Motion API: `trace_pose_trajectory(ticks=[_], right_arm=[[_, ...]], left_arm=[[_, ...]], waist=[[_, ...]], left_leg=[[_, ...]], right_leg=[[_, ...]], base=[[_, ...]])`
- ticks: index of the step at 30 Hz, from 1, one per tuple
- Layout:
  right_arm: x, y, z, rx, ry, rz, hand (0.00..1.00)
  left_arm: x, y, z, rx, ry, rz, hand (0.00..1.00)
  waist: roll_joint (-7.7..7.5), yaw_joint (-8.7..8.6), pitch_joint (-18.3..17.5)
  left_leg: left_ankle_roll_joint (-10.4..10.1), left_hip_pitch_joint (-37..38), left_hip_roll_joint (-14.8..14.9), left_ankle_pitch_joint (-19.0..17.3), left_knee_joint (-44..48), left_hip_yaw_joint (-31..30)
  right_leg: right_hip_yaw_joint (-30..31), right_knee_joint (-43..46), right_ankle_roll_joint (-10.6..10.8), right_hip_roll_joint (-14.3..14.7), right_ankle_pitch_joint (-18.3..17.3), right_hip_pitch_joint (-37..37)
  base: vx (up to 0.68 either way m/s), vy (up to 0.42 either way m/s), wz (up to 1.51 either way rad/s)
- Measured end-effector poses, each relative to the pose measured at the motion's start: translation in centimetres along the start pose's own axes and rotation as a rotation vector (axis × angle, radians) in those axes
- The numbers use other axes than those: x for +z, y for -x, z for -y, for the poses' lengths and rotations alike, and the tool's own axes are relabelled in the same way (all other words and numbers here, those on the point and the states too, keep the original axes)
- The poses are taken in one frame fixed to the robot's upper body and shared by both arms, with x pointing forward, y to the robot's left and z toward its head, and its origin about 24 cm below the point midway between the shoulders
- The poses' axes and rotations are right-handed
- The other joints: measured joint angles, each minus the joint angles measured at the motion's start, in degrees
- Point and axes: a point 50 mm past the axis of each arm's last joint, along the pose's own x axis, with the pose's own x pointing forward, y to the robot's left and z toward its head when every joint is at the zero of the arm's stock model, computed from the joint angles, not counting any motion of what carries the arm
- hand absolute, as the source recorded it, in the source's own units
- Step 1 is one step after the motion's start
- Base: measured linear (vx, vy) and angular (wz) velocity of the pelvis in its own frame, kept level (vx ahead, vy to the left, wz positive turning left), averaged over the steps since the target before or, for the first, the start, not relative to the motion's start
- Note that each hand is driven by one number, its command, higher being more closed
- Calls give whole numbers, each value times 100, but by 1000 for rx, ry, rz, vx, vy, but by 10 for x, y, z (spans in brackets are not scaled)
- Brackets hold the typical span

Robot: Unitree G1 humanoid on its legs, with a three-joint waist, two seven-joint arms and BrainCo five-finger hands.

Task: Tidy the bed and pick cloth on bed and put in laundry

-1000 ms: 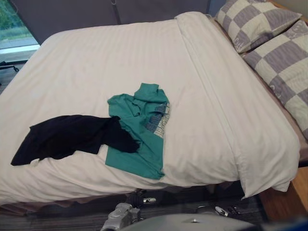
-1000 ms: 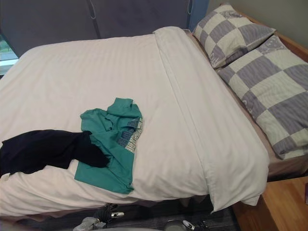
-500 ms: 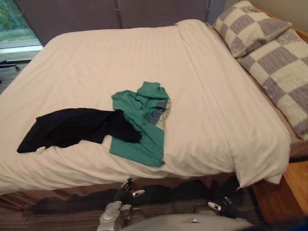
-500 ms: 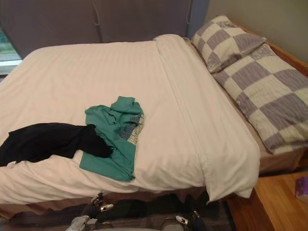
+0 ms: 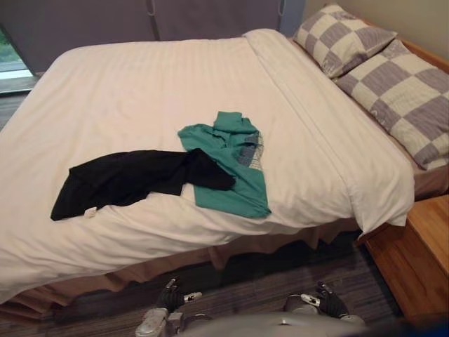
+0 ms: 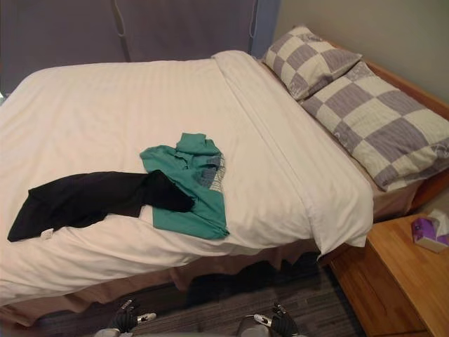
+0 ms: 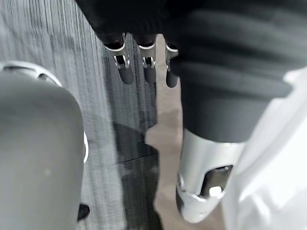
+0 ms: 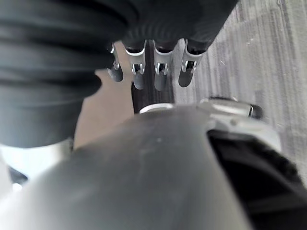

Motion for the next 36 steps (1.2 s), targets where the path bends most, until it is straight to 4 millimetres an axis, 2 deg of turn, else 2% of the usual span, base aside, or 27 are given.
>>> trace_pose_trajectory(ticks=[1,2,4,5,7,12,13,19,22,25,28,29,34,36], right_arm=[[0,0,3,-9,1,0,0],[0,1,4,-17,1,2,0],[-7,4,10,-30,6,-17,0],[-7,4,10,-30,6,-19,0],[-9,4,9,-37,-48,-31,0],[-12,4,3,-11,-172,-46,0],[-19,11,6,29,-189,-24,0],[-19,11,6,29,-190,-23,0],[-19,12,6,12,-224,-13,0],[-21,13,6,-24,-301,1,0],[-26,17,4,-96,-457,18,0],[-30,18,3,-147,-576,15,0],[-45,23,-3,-334,-994,-5,0],[-54,29,0,-452,-1208,-3,0]], left_arm=[[4,-2,4,-14,-16,4,0],[3,-2,10,-32,-17,4,0],[3,-4,24,-76,-18,2,0],[3,-4,24,-75,-17,-4,0],[1,-4,22,-68,-12,-38,0],[-3,-4,16,-32,17,-84,0],[-12,-4,22,-27,132,-142,0],[-12,-4,22,-22,136,-143,0],[-14,-3,19,17,224,-140,0],[-19,0,14,87,365,-130,0],[-27,4,8,178,616,-95,0],[-32,8,5,242,770,-75,0],[-41,16,-8,423,1148,33,0],[-49,22,-19,530,1314,73,0]], waist=[[7,-38,47],[21,-52,51],[124,-45,-18],[120,-44,-19],[69,-47,-47],[-62,-25,-40],[128,66,-100],[90,64,-75],[92,75,-68],[65,94,-46],[32,101,-16],[20,109,-13],[-82,282,-8],[-144,289,-43]], left_leg=[[-2,-8,-79,71,-9,-141],[39,-16,-101,165,-82,-189],[-17,53,-137,404,-410,-381],[-15,72,-135,445,-471,-419],[-23,169,-121,655,-772,-435],[-29,432,-108,878,-1120,-417],[3,588,-288,1294,-1677,-316],[7,573,-288,1297,-1696,-241],[26,552,-312,1310,-1689,-226],[49,570,-373,1327,-1664,-286],[111,559,-484,1372,-1664,-440],[127,551,-522,1383,-1668,-467],[177,459,-628,1417,-1694,-394],[242,421,-611,1372,-1695,-16]], right_leg=[[31,-191,-84,17,-141,157],[0,-253,-87,20,-141,194],[-179,-267,-232,16,-148,253],[-242,-260,-244,14,-146,275],[-320,-255,-285,52,-121,365],[-291,-358,-388,116,-52,566],[20,-1169,-238,109,317,880],[60,-1136,-230,97,313,806],[84,-1092,-220,74,308,751],[-17,-962,-199,-6,257,743],[-228,-845,-156,-162,144,757],[-307,-833,-134,-217,121,780],[-535,-957,-28,-367,120,885],[-666,-1196,18,-434,212,1031]], base=[[-24,-59,63],[27,-29,55],[72,-42,55],[97,-55,52],[101,-28,41],[67,14,11],[4,16,4],[-73,3,-4],[-29,8,-5],[3,11,13],[6,20,32],[-8,21,22],[3,43,25],[44,63,21]])
